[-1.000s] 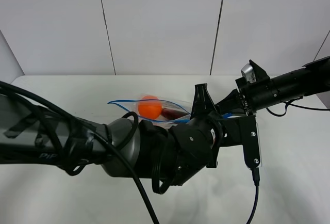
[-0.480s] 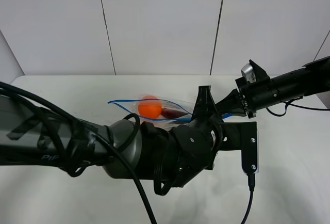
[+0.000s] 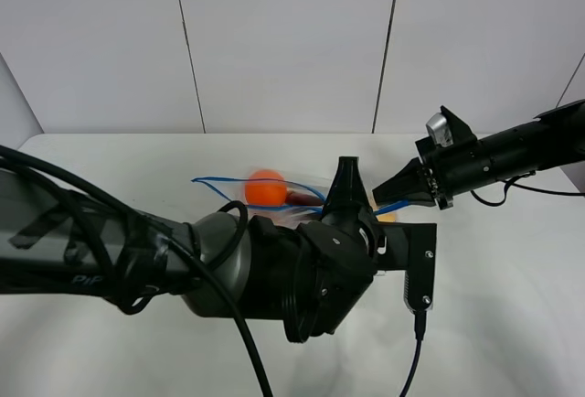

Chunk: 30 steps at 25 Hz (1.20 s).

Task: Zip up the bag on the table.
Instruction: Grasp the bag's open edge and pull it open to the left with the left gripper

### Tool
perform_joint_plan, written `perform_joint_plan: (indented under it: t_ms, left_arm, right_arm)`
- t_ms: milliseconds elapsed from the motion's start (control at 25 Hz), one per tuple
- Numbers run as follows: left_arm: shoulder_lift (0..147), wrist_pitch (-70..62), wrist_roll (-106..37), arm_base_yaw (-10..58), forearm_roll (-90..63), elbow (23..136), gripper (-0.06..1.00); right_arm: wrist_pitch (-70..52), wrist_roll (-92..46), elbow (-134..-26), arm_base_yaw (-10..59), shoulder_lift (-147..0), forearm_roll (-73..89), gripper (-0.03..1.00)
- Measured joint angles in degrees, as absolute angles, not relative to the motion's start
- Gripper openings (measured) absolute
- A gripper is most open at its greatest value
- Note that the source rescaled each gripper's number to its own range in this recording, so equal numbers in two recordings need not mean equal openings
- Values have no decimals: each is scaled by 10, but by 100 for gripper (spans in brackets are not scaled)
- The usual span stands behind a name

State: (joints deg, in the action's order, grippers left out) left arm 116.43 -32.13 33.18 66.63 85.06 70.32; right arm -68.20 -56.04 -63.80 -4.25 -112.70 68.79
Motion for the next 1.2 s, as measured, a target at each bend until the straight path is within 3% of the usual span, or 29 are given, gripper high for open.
perform_joint_plan:
  t_ms: [360, 1200]
  left_arm:
    - [1149, -352, 328, 667, 846, 693, 0]
    - [1084, -384, 311, 604, 848, 538, 0]
  right_arm:
    - [-685, -560, -638, -43, -1127, 679, 0]
    - [-685, -560, -638, -43, -1127, 670, 0]
